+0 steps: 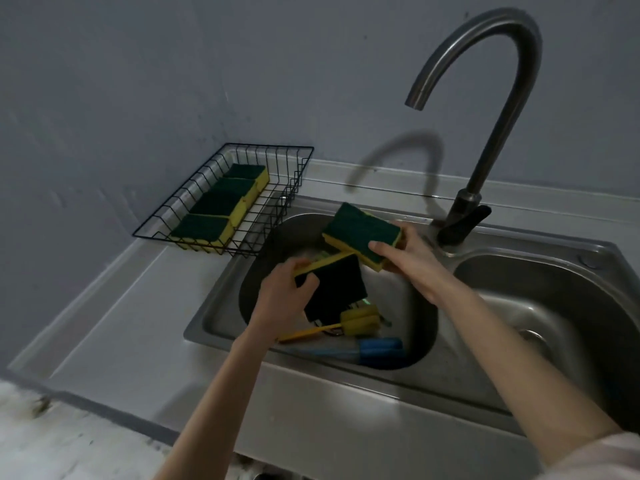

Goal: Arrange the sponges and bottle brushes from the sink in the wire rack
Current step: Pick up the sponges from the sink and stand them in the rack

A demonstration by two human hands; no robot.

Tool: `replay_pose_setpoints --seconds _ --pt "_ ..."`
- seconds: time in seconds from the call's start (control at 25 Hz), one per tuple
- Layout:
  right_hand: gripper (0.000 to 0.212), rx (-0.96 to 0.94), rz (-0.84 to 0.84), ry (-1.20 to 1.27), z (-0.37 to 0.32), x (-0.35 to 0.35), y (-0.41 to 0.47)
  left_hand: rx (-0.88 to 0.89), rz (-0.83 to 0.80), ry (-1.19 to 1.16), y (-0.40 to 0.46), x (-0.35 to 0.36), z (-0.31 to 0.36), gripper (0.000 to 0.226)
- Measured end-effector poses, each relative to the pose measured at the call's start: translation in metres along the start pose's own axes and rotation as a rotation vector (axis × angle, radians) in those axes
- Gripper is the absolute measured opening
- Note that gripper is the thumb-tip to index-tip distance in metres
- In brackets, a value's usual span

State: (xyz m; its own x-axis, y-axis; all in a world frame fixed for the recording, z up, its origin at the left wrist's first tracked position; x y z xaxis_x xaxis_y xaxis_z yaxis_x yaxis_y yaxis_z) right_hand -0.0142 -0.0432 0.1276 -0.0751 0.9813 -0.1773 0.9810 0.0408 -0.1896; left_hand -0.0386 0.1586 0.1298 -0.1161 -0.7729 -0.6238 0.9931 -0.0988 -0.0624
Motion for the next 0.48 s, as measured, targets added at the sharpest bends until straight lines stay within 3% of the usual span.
replay_pose_setpoints --seconds 0.2,0.48 --pt "0.023 -0.017 -0.037 0.144 -0.025 0.051 0.02 -0.028 0.072 -0.069 0.003 -0.052 -0.031 0.032" --pt "0.027 -0.049 -0.044 0.088 -0.065 0.103 0.054 -0.038 0.125 -0.171 0.012 -0.118 -0.057 0.03"
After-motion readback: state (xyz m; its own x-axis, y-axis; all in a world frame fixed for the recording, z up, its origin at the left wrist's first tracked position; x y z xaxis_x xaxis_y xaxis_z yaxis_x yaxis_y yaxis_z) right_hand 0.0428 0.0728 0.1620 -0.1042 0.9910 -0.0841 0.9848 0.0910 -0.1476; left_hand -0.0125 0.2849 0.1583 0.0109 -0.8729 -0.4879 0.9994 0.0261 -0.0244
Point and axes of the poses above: each hand's wrist, its own y-axis towards the middle knuckle, its own x-axis out of the palm, z = x × y, the point moved 10 cm from there along y, towards the middle knuckle, and after that the axes turned 4 degrees about -z, right-handed, at the moved point
